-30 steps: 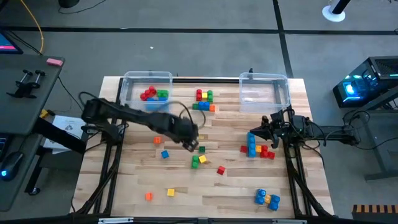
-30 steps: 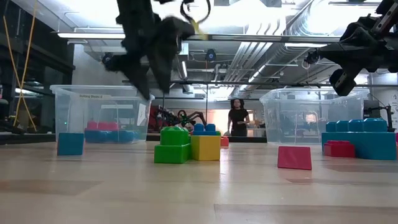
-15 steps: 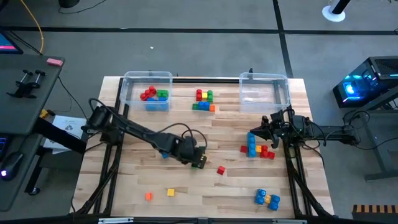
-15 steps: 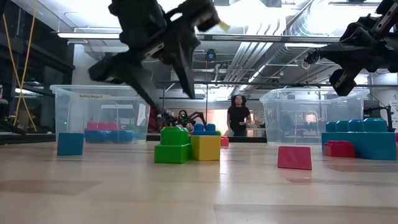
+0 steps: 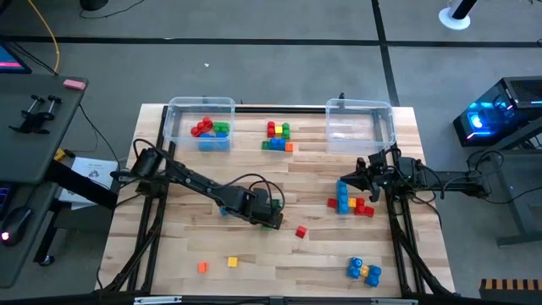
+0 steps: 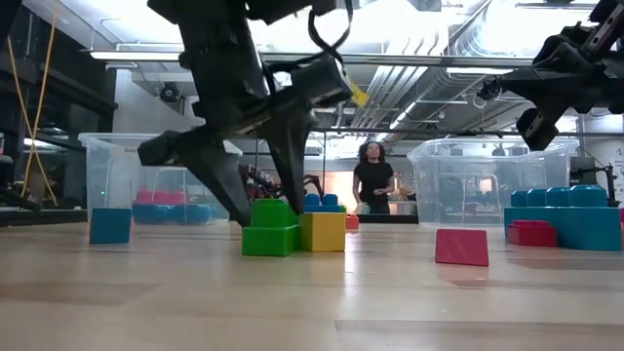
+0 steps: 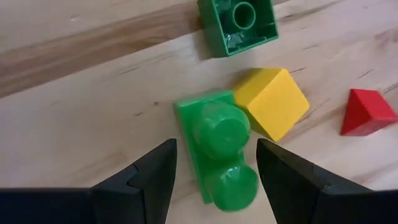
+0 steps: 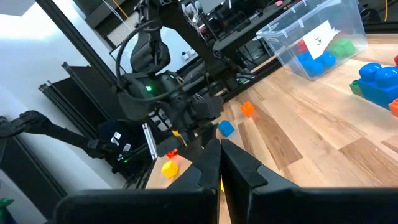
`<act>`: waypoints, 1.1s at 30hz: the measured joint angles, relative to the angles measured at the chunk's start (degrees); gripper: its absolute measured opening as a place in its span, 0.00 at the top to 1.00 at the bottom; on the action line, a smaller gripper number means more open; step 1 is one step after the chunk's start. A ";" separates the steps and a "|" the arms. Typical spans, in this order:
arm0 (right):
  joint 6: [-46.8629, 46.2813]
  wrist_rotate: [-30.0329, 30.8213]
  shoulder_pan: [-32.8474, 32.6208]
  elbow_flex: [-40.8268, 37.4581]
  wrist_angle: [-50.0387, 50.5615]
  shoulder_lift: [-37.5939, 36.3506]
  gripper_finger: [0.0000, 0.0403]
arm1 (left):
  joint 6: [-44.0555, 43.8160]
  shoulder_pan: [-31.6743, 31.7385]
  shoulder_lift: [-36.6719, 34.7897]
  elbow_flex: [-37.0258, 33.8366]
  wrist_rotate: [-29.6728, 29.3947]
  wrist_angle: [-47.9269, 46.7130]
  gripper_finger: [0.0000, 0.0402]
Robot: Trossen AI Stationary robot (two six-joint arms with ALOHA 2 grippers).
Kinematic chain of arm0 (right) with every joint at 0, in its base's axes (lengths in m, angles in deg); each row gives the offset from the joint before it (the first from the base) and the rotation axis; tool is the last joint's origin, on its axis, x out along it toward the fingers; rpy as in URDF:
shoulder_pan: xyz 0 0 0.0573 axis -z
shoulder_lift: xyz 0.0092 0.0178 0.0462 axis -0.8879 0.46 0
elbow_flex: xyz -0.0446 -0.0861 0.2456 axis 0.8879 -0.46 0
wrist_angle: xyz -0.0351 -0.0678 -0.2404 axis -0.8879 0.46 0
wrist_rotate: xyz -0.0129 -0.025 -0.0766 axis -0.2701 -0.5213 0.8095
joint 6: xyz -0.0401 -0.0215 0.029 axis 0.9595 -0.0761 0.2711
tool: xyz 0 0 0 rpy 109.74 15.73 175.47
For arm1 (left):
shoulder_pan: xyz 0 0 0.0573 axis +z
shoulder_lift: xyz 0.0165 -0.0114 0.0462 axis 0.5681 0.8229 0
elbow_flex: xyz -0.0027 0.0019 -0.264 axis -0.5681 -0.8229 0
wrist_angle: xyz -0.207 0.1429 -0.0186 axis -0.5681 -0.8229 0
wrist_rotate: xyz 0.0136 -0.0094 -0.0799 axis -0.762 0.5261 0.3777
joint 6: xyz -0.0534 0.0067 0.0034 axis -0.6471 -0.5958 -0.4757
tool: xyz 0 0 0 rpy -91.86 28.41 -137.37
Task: Sort blocks by size
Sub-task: Put the large game piece into the left transparent bin
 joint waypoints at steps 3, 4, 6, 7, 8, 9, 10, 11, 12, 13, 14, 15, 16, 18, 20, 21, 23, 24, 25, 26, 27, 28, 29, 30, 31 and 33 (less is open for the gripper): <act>0.01 0.00 0.02 -0.01 -0.01 0.00 0.99 | 1.33 0.16 1.18 0.00 1.60 -0.10 0.49; -0.01 0.00 0.02 -0.02 -0.01 0.00 0.99 | 1.87 0.23 1.58 0.00 2.03 -0.30 0.49; 0.00 0.00 0.02 0.00 0.02 0.00 0.99 | 3.88 0.56 2.00 0.02 2.79 -0.93 0.49; 0.01 0.01 0.02 0.00 0.02 0.00 0.99 | 5.16 0.76 1.93 0.08 3.04 -1.93 0.50; 0.00 0.01 0.00 -0.01 0.00 0.00 0.99 | 6.25 0.94 1.93 0.09 3.12 -3.49 0.50; -0.01 0.00 0.00 -0.01 0.01 0.00 0.99 | 7.17 1.23 1.90 0.09 3.26 -4.75 0.52; 0.01 0.00 0.01 -0.01 0.00 0.00 0.99 | 8.48 1.56 1.60 0.18 3.29 -6.51 0.54; -0.01 0.02 0.00 -0.01 0.00 0.00 0.99 | 10.00 1.98 1.29 0.09 2.94 -9.37 0.57; -0.01 0.01 0.00 -0.01 0.02 0.00 0.99 | 11.33 2.46 0.86 -0.14 2.55 -11.79 0.61; 0.00 0.01 0.01 0.00 0.00 0.00 0.99 | 12.62 2.92 0.42 -0.22 1.99 -13.01 0.65; 0.01 0.02 0.02 0.00 0.01 0.00 0.99 | 14.18 3.40 -0.08 -0.12 1.16 -13.61 0.70; 0.01 0.02 0.00 -0.02 0.02 0.06 0.99 | 16.00 3.95 -0.89 -0.04 0.24 -14.83 0.75; -0.01 0.02 0.00 -0.02 0.00 0.07 0.99 | 17.98 4.63 -1.69 -0.02 -0.50 -15.95 0.77; 0.01 0.02 0.02 -0.01 0.00 0.07 0.99 | 22.38 6.17 -3.71 -0.02 -1.65 -16.88 0.77; 0.01 0.02 0.02 -0.01 0.02 0.08 0.99 | 26.38 7.98 -6.67 -0.05 -2.41 -17.06 0.77; 0.00 0.01 0.01 0.00 0.01 0.01 0.99 | 28.14 9.13 -8.97 -0.07 -3.01 -17.15 0.77; -0.01 0.01 0.00 -0.01 0.02 0.02 0.99 | 30.70 11.60 -14.87 -0.04 -5.40 -17.03 0.77; 0.01 0.02 0.00 0.00 -0.01 0.02 0.99 | 31.72 12.92 -17.95 -0.02 -7.37 -17.50 0.77; 0.00 0.02 0.01 -0.01 0.01 0.02 0.99 | 32.15 14.41 -21.71 0.00 -10.25 -18.31 0.77; 0.01 0.01 0.02 0.00 0.01 0.02 0.99 | 32.18 15.85 -25.30 0.00 -13.68 -19.68 0.77; 0.01 0.02 0.00 -0.01 0.02 0.02 0.99 | 32.01 17.49 -28.70 0.04 -17.38 -21.41 0.77; 0.01 0.02 0.02 -0.02 0.02 0.02 0.99 | 31.74 19.41 -32.37 0.07 -21.20 -23.60 0.77; -0.01 0.00 0.00 -0.02 0.02 0.02 0.99 | 31.59 21.47 -35.46 0.12 -24.78 -26.16 0.77; 0.01 0.01 0.00 -0.02 0.00 0.02 0.99 | 31.69 23.91 -38.20 0.17 -27.63 -29.13 0.77; 0.00 0.02 0.01 0.00 0.00 0.02 0.99 | 31.99 26.76 -40.65 0.17 -28.99 -32.11 0.77; 0.01 0.02 0.00 0.00 0.02 0.02 0.99 | 34.27 33.23 -43.57 0.13 -28.83 -37.16 0.77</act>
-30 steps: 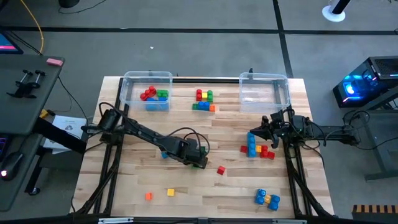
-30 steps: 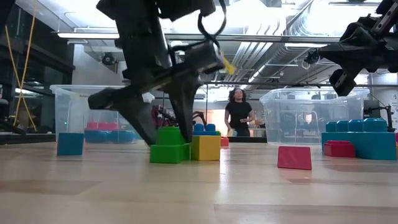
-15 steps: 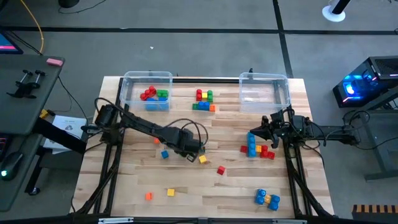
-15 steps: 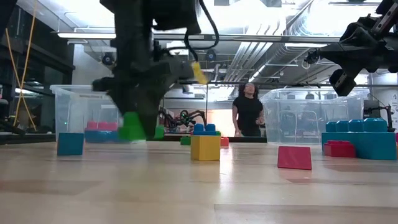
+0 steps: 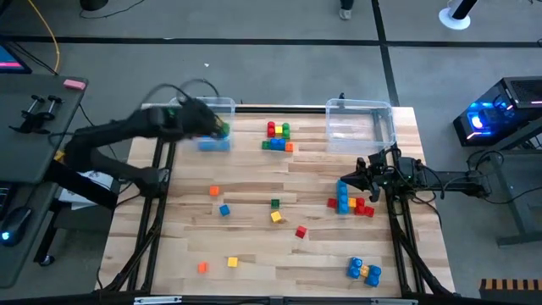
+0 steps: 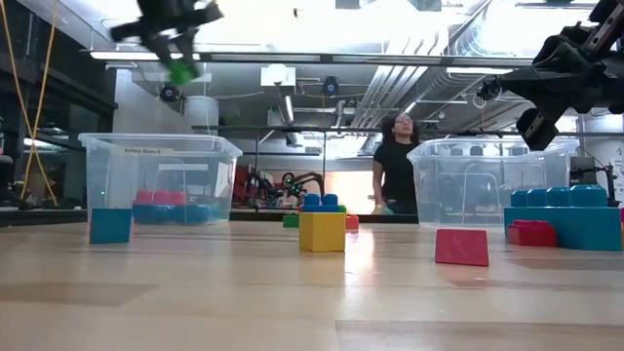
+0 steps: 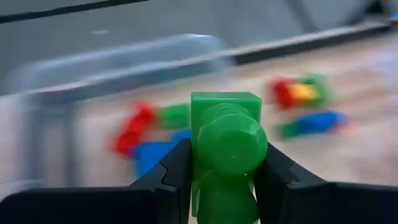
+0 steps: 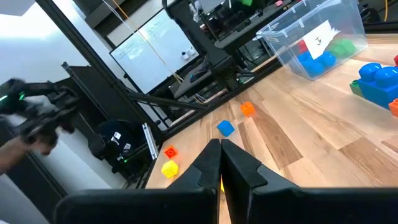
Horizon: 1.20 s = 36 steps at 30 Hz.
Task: Sort blocks by size
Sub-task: Put the large game piece into the left transparent bin
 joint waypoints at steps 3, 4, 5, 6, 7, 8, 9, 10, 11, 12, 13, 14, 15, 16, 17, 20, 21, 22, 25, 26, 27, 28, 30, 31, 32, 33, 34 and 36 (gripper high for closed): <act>-0.01 0.01 0.00 0.00 -0.01 0.00 0.99 | 4.75 9.21 -1.47 -1.21 3.48 -3.15 0.77; -0.02 0.01 0.01 0.00 0.00 0.00 0.99 | 6.55 11.82 -1.52 -2.18 5.25 -2.84 0.77; -0.02 0.01 0.02 -0.02 0.00 0.00 0.99 | 8.55 13.99 -1.31 -3.41 6.59 -1.86 0.77; -0.02 0.00 0.00 -0.02 -0.02 0.00 0.99 | 10.97 15.84 -0.97 -4.84 7.56 -0.13 0.77; -0.01 0.01 0.01 -0.02 -0.01 0.00 0.99 | 13.46 17.26 -0.49 -6.36 8.38 1.99 0.77; 0.00 0.00 0.00 -0.02 -0.02 0.00 0.99 | 15.47 18.65 0.15 -7.69 9.31 3.71 0.75; -0.02 0.01 0.00 -0.02 0.00 0.00 0.99 | 16.82 19.94 0.82 -8.75 10.54 5.22 0.71; -0.02 0.00 0.02 -0.02 0.00 0.00 0.99 | 17.77 21.34 1.50 -9.40 12.33 6.28 0.66; 0.00 -0.01 0.00 -0.02 -0.02 0.00 0.99 | 18.65 22.59 2.27 -9.64 14.41 6.82 0.61; 0.00 -0.01 0.00 -0.01 0.00 0.00 0.99 | 19.58 23.62 3.01 -9.70 16.42 7.48 0.56; 0.00 0.00 0.02 -0.02 0.00 0.00 0.99 | 20.59 24.43 3.61 -9.65 18.19 8.12 0.51; -0.02 -0.01 0.00 0.00 0.00 0.00 0.99 | 21.63 25.16 4.07 -9.52 19.65 8.74 0.46; 0.00 -0.01 0.00 -0.02 0.00 0.00 0.99 | 22.50 25.66 4.27 -9.28 21.17 9.61 0.42; 0.00 0.00 0.00 0.00 0.00 0.00 0.99 | 23.23 26.13 4.33 -8.79 22.99 10.94 0.38; -0.02 0.01 0.02 -0.02 0.00 0.00 0.99 | 23.85 26.57 4.32 -8.12 24.80 12.58 0.35; -0.01 -0.01 0.01 -0.02 0.00 0.00 0.99 | 25.31 27.17 3.67 -6.09 28.78 17.51 0.29; -0.01 0.01 0.02 -0.01 -0.01 0.00 0.99 | 25.35 27.18 3.43 -5.19 29.30 18.66 0.28; 0.00 0.01 0.02 -0.02 0.00 0.00 0.99 | 25.34 27.18 3.11 -4.22 30.14 19.67 0.27; 0.12 0.02 0.02 -0.02 -0.02 0.00 0.99 | 25.39 27.10 1.76 -1.49 35.22 22.04 0.27; 1.27 0.48 0.02 0.00 0.00 0.00 0.99 | 25.46 26.85 0.98 -0.75 37.47 23.11 0.27; 2.57 1.99 0.02 -0.02 -0.03 0.00 0.99 | 25.55 26.31 0.07 -0.19 39.58 24.48 0.27; 2.42 5.11 0.00 0.00 -0.77 0.00 0.99 | 25.55 25.52 -1.12 0.20 41.41 26.24 0.27; -6.12 13.89 0.06 -0.02 -6.49 0.02 0.99 | 25.50 23.74 -3.72 0.29 43.80 29.83 0.27; -11.97 19.66 0.11 -0.02 -10.12 -0.01 0.99 | 25.56 22.56 -5.00 0.29 43.96 31.25 0.27; -18.78 26.00 0.15 -0.02 -14.01 -0.04 0.99 | 25.82 21.23 -6.22 0.29 43.95 32.66 0.26; -25.27 31.84 0.16 -0.02 -17.19 -0.04 0.99 | 26.09 19.79 -7.34 0.29 43.93 33.76 0.26; -29.60 36.85 0.18 -0.02 -19.17 -0.04 0.99 | 26.24 18.35 -8.34 0.29 43.62 34.43 0.26; -30.00 45.15 0.18 -0.02 -21.77 0.02 0.99 | 25.66 15.65 -9.85 0.29 42.68 35.07 0.26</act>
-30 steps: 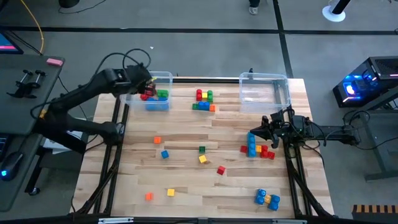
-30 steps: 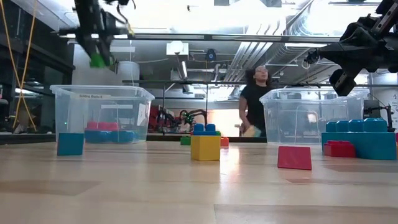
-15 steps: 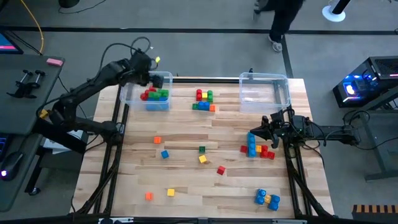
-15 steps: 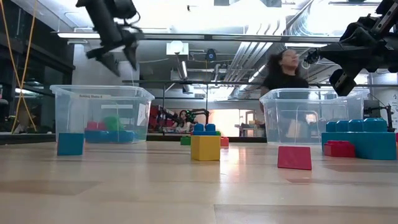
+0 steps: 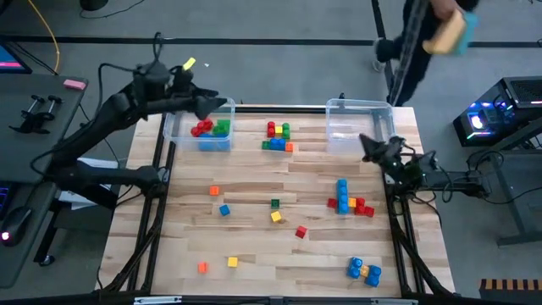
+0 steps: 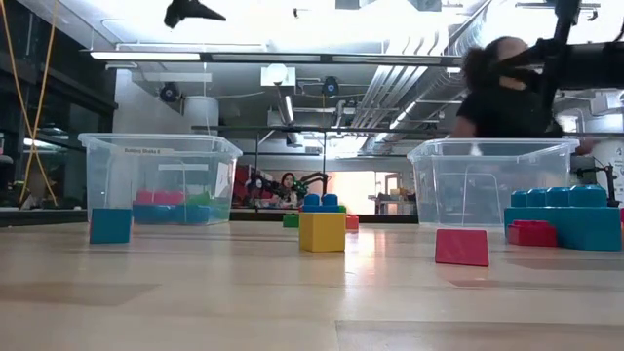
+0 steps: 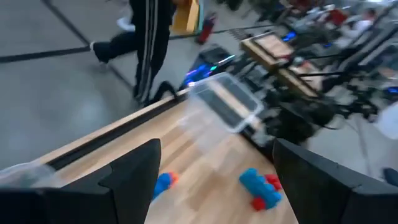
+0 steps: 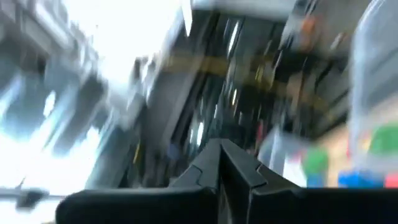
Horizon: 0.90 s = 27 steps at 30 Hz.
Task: Sort blocks by size
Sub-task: Put the large game piece into the left transparent bin
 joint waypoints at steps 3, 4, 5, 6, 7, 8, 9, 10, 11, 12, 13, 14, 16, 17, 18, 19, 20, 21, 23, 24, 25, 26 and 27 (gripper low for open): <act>3.76 2.58 0.04 0.12 -6.38 0.47 0.99 | -1.36 -3.70 -1.09 -0.02 -1.90 0.05 0.26; 5.23 -0.70 0.04 0.75 -8.52 1.39 0.99 | -1.38 -4.91 -1.31 -0.02 -2.84 0.03 0.26; 7.29 -5.77 -0.02 2.21 -10.31 2.98 0.99 | -1.36 -5.95 -1.46 -0.02 -3.70 0.04 0.26; 8.80 -11.00 -0.22 4.30 -11.17 4.88 0.99 | -1.33 -6.91 -1.58 -0.02 -4.22 0.09 0.26; 9.64 -15.64 -0.58 7.02 -11.12 7.20 0.99 | -1.33 -7.69 -1.59 -0.02 -4.89 0.09 0.26; 10.81 -19.60 -1.10 10.21 -9.92 10.02 0.99 | -1.33 -8.34 -1.58 -0.02 -5.52 0.09 0.26; 11.85 -22.57 -1.90 13.80 -7.33 13.36 0.99 | -1.31 -8.84 -1.51 -0.03 -6.07 0.09 0.26; 12.54 -24.78 -2.86 17.58 -2.66 17.07 0.99 | -1.32 -9.24 -1.45 -0.07 -6.54 0.08 0.26; 13.05 -26.39 -3.96 21.48 3.24 20.96 0.99 | -1.35 -9.54 -1.33 -0.07 -6.69 0.07 0.26; 13.32 -27.29 -5.09 25.65 10.12 25.38 0.99 | -1.38 -9.79 -1.27 -0.07 -6.75 0.09 0.26; 12.75 -28.18 -6.31 29.78 17.71 29.69 0.99 | -1.34 -9.89 -1.26 -0.07 -6.81 0.07 0.26; 11.21 -28.68 -7.59 33.35 25.84 34.16 0.99 | -1.31 -9.98 -1.26 -0.07 -6.84 0.07 0.26; 7.02 -31.20 -10.03 39.39 39.14 43.41 0.99 | -1.31 -9.98 -1.26 -0.07 -6.82 0.07 0.26; 5.29 -32.78 -11.01 41.72 44.37 47.96 0.99 | -1.31 -9.98 -1.26 -0.07 -6.82 0.06 0.26; 4.14 -34.13 -11.88 43.42 48.49 52.31 0.99 | -1.31 -9.98 -1.26 -0.07 -6.82 0.06 0.26; 3.62 -35.06 -12.59 44.82 51.74 56.35 0.99 | -1.26 -9.98 -1.26 -0.07 -6.82 0.06 0.26; 3.70 -35.10 -13.08 46.00 53.72 60.11 0.99 | -1.10 -9.98 -1.26 -0.07 -6.82 0.05 0.26; 4.18 -35.16 -13.04 47.20 54.54 63.53 0.99 | -0.88 -9.98 -1.26 -0.07 -6.84 0.05 0.26; 4.40 -39.61 -12.02 49.51 57.46 69.72 0.99 | -0.70 -9.98 -1.26 -0.07 -6.82 0.04 0.26; 4.40 -42.35 -11.57 50.63 60.82 72.37 0.99 | -0.70 -9.98 -1.29 -0.07 -6.76 -0.02 0.26; 4.29 -43.36 -11.37 51.86 64.48 74.68 0.98 | -0.69 -9.94 -1.41 -0.07 -6.66 -0.23 0.26; 4.34 -43.34 -11.39 53.30 67.96 76.38 0.98 | -0.55 -9.93 -1.51 -0.09 -6.64 -0.48 0.26; 4.44 -43.26 -11.50 54.80 71.27 77.61 0.97 | -0.01 -9.93 -1.60 -0.09 -6.63 -0.49 0.26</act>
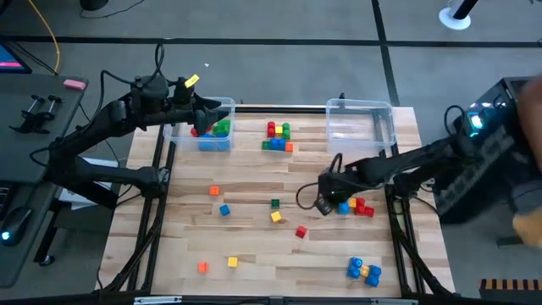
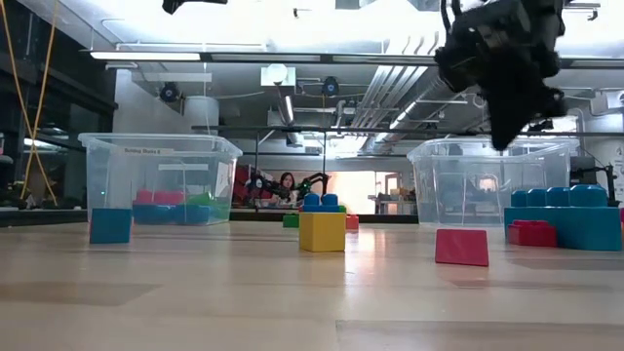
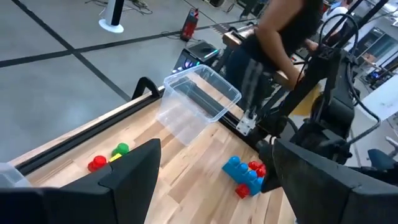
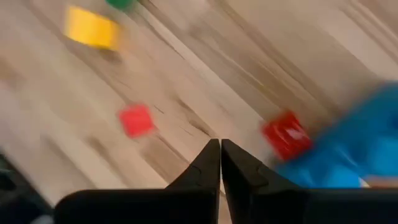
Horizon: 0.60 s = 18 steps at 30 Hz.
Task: Sort blocks by size
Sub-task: Put the large game piece into the left transparent bin
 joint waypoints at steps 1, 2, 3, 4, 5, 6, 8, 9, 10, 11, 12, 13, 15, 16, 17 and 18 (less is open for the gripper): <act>-0.03 0.06 -0.05 1.40 3.36 0.88 0.95 | 0.50 0.00 -0.06 0.00 0.04 0.05 0.26; -0.44 0.17 -0.07 2.57 7.12 1.56 0.93 | 0.84 0.00 -0.10 0.00 0.06 -0.14 0.26; -1.26 0.79 -0.07 3.52 10.47 2.05 0.90 | 1.26 0.00 -0.10 0.00 0.05 -0.43 0.26; -2.20 2.02 -0.17 4.31 13.03 2.28 0.87 | 1.65 0.00 -0.08 0.00 0.07 -0.63 0.26; -3.91 3.43 -0.48 5.04 14.98 2.23 0.84 | 1.74 0.00 -0.08 0.00 0.18 -0.79 0.26; -6.40 4.92 -0.76 5.51 16.64 1.97 0.80 | 1.76 0.00 -0.10 0.00 0.22 -0.95 0.26; -11.43 6.54 -1.30 5.53 19.19 1.33 0.71 | 1.84 0.00 -0.10 0.00 0.23 -1.31 0.26; -13.64 7.11 -1.47 5.26 19.61 1.09 0.67 | 2.00 0.00 -0.10 0.00 0.23 -1.69 0.26; -15.90 7.78 -1.62 4.94 20.08 0.86 0.62 | 2.26 0.00 -0.10 0.00 0.24 -2.16 0.26; -18.05 8.23 -1.73 4.47 20.73 0.63 0.57 | 2.51 0.00 -0.10 0.00 0.25 -2.76 0.26; -19.92 8.80 -1.64 4.08 21.44 0.57 0.53 | 2.72 0.00 -0.10 0.00 0.27 -3.28 0.26; -21.46 9.32 -1.28 3.50 21.99 0.55 0.48 | 2.75 0.00 -0.10 0.00 0.27 -3.66 0.26; -24.50 10.27 0.07 1.90 21.06 0.60 0.41 | 2.74 0.00 -0.10 0.00 0.27 -4.48 0.26; -25.80 10.40 0.92 1.00 19.78 0.60 0.38 | 2.72 0.00 -0.10 0.00 0.27 -4.56 0.26; -26.61 10.21 1.77 0.11 18.20 0.60 0.35 | 2.72 0.00 -0.10 0.00 0.27 -4.61 0.26; -27.09 9.84 2.52 -0.76 16.74 0.60 0.33 | 2.72 0.00 -0.10 0.00 0.27 -4.81 0.26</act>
